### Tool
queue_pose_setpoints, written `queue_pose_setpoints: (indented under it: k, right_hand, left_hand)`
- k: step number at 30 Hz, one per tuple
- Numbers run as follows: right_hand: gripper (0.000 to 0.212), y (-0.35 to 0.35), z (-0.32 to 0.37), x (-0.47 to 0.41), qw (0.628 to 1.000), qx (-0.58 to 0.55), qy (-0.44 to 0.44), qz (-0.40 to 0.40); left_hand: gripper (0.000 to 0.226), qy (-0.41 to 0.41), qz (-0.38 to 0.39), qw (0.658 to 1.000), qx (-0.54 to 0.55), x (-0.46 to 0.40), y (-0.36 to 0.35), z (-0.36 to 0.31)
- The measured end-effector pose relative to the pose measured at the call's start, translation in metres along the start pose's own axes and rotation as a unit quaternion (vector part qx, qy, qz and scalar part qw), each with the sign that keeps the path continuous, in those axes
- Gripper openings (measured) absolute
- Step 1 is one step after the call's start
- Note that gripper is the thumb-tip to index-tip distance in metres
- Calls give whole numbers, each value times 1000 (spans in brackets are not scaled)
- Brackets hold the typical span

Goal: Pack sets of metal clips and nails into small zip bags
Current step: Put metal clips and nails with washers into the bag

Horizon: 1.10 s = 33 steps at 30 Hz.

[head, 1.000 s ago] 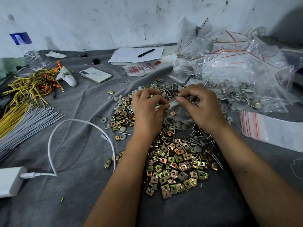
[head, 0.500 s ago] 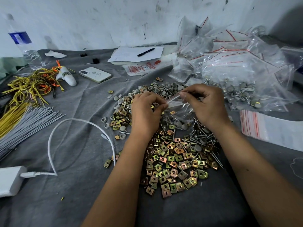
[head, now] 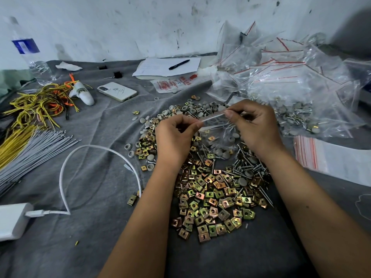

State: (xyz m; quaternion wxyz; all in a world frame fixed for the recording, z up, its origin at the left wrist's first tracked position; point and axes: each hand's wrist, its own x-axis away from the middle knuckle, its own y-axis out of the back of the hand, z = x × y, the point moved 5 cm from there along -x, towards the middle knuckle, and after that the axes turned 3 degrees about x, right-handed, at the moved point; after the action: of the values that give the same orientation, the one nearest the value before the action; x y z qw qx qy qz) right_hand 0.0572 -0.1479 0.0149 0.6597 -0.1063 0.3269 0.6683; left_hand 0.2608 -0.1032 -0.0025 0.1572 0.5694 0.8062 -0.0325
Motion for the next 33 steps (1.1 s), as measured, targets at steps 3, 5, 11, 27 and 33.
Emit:
queue_pose_setpoints:
  k: [3, 5, 11, 27, 33]
  right_hand:
    - [6, 4, -4, -1, 999, -25, -16, -16]
    - [8, 8, -7, -2, 998, -46, -24, -32]
    - [8, 6, -5, -2, 999, -36, -23, -4]
    - [8, -18, 7, 5, 992, 40, 45, 107]
    - [4, -20, 10, 5, 992, 29, 44, 116]
  left_hand:
    - [7, 29, -17, 999, 39, 0, 4, 3]
    - [9, 37, -33, 997, 53, -1, 7, 3]
    - [7, -5, -59, 998, 21, -1, 11, -2]
    - [11, -123, 71, 978, -154, 4, -10, -11]
    - [7, -138, 76, 972, -176, 6, -16, -13]
